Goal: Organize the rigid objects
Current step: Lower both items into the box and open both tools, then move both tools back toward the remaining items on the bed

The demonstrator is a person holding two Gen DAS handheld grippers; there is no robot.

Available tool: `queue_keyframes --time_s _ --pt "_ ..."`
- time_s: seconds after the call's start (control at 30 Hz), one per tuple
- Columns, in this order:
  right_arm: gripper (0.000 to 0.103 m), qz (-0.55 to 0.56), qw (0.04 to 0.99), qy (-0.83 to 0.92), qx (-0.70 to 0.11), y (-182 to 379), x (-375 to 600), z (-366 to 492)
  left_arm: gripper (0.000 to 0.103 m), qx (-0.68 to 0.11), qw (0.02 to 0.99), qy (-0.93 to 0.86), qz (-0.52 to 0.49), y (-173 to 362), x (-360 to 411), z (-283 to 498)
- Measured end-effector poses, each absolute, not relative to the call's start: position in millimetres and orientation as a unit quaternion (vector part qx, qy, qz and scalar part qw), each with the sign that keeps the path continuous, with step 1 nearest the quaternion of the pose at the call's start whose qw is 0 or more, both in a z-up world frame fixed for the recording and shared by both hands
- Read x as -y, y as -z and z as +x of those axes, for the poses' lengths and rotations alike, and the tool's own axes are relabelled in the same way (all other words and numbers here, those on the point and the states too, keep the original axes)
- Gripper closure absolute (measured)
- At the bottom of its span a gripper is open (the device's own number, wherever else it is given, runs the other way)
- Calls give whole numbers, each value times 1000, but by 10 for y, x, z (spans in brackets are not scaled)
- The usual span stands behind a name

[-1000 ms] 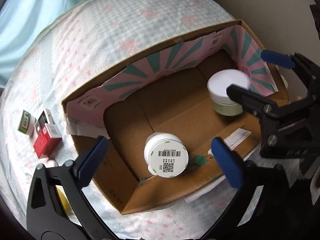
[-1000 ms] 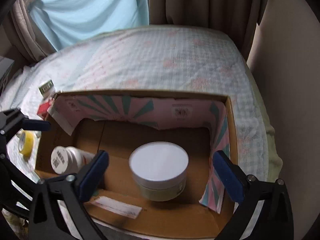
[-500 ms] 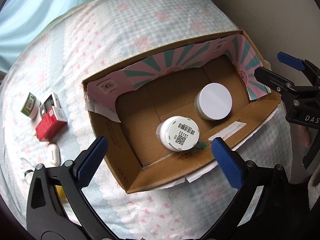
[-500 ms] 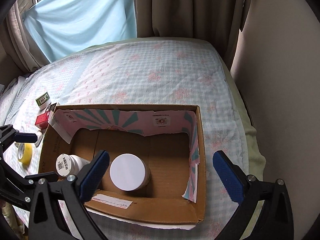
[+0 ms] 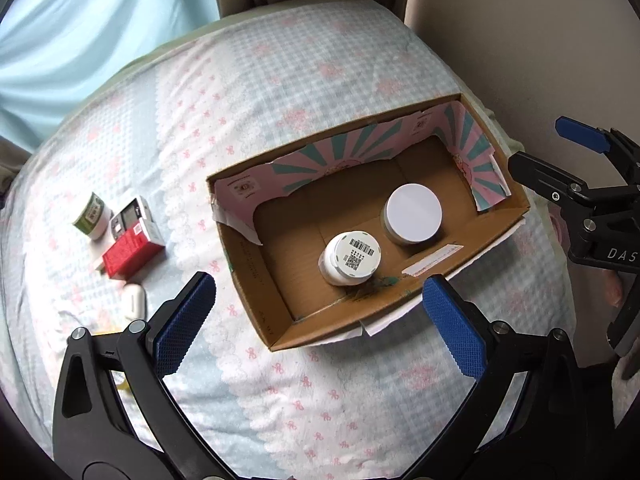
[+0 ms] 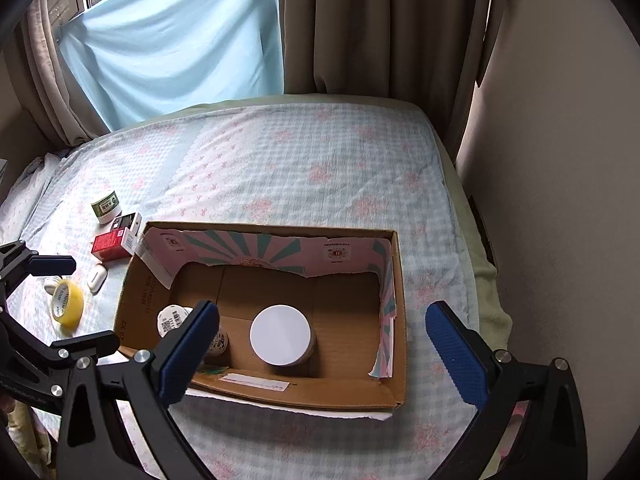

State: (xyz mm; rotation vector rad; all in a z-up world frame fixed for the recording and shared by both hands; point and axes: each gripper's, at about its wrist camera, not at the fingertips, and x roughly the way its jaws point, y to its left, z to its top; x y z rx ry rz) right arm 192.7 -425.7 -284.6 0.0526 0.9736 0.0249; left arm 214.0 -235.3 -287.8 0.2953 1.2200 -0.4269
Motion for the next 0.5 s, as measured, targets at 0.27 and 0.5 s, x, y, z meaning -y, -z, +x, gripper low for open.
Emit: queue_keyframes --time_s 0.27,0.5 --pt "0 17 894 -39 -446 2350 4003 1709 0 -533 822 165 112 2318 1978 1708" --pt "0 5 901 -62 -428 1907 3574 1543 0 -520 843 115 77 1927 1328 1296"
